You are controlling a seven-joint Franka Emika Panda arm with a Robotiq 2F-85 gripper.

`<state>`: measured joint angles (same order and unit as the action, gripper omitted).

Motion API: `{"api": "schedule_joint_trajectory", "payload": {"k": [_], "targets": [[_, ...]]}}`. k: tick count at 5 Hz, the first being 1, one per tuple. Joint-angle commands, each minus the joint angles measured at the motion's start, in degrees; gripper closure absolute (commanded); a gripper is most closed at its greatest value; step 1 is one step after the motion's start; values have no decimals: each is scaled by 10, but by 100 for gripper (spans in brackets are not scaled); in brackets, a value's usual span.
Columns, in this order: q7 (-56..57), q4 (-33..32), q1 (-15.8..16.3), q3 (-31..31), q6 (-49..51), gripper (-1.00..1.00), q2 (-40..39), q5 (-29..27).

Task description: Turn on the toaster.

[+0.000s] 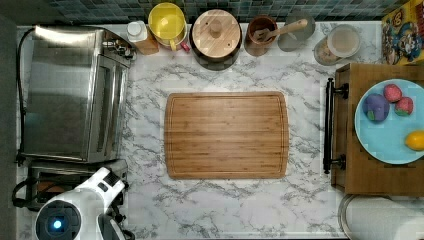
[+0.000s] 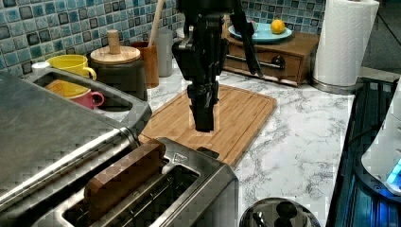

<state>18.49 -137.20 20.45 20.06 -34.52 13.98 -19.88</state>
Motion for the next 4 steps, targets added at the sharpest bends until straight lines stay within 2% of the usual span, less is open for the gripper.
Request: {"api": "schedule_joint_trajectory", "payload": {"k": [1,2,3,4], "targets": [[-84,20,-48,25,-23,100,-20,6],[-83,21,-42,8,-39,100,-20,3],[-64,31,-52,13,-33,100,-32,-4],[-47,64,-57,19,13,100,-66,-2]]}}
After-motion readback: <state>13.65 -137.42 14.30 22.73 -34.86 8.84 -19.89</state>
